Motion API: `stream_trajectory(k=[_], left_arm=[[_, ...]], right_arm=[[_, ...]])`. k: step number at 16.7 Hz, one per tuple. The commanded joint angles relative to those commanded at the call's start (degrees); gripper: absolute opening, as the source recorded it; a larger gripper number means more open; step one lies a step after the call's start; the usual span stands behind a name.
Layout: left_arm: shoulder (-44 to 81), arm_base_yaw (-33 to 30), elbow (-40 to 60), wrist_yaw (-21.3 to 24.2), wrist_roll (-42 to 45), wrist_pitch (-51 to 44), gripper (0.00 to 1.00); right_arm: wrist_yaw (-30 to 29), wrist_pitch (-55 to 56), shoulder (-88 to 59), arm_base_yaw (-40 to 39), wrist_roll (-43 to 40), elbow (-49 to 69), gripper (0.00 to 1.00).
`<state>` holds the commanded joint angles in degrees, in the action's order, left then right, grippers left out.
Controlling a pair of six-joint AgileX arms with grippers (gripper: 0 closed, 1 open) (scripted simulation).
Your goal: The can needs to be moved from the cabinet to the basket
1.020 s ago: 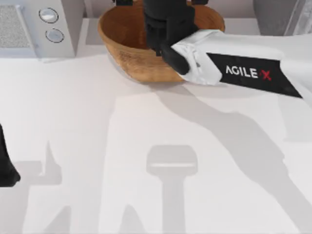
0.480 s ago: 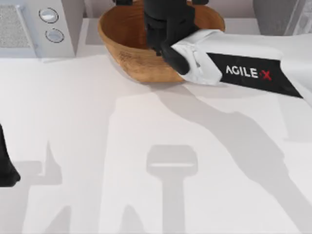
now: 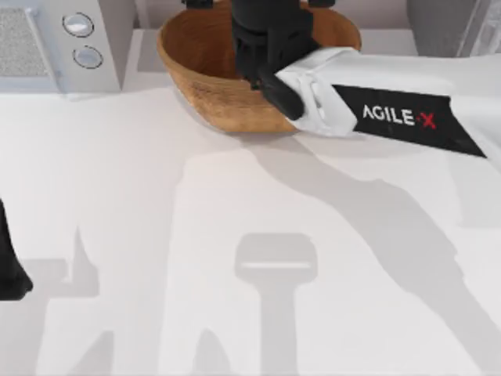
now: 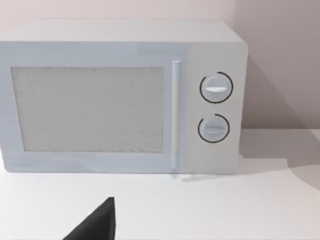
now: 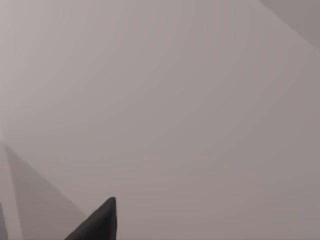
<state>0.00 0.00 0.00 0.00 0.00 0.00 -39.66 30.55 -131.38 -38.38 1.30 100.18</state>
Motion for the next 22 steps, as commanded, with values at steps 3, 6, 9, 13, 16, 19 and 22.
stream_trajectory(k=[3, 6, 9, 13, 16, 19, 22], left_arm=[[0.00, 0.00, 0.00, 0.00, 0.00, 0.00, 1.00], [0.00, 0.00, 0.00, 0.00, 0.00, 0.00, 1.00], [0.00, 0.00, 0.00, 0.00, 0.00, 0.00, 1.00], [0.00, 0.00, 0.00, 0.00, 0.00, 0.00, 1.00], [0.00, 0.00, 0.00, 0.00, 0.00, 0.00, 1.00], [0.00, 0.00, 0.00, 0.00, 0.00, 0.00, 1.00], [0.00, 0.00, 0.00, 0.00, 0.00, 0.00, 1.00]], right_arm=[[0.13, -0.35, 0.94, 0.50, -0.11, -0.74, 1.00], [1.42, -1.80, 5.48, 2.49, -0.36, -4.27, 1.00], [4.14, -4.06, 13.36, 5.53, -0.46, -10.58, 1.00], [8.72, -7.51, 28.41, 10.02, -0.35, -23.08, 1.00], [12.13, -9.83, 41.53, 12.57, -0.27, -32.47, 1.00], [15.82, -12.22, 53.07, 15.04, -0.50, -40.07, 1.00], [18.96, -14.47, 62.13, 18.07, -0.65, -47.39, 1.00]])
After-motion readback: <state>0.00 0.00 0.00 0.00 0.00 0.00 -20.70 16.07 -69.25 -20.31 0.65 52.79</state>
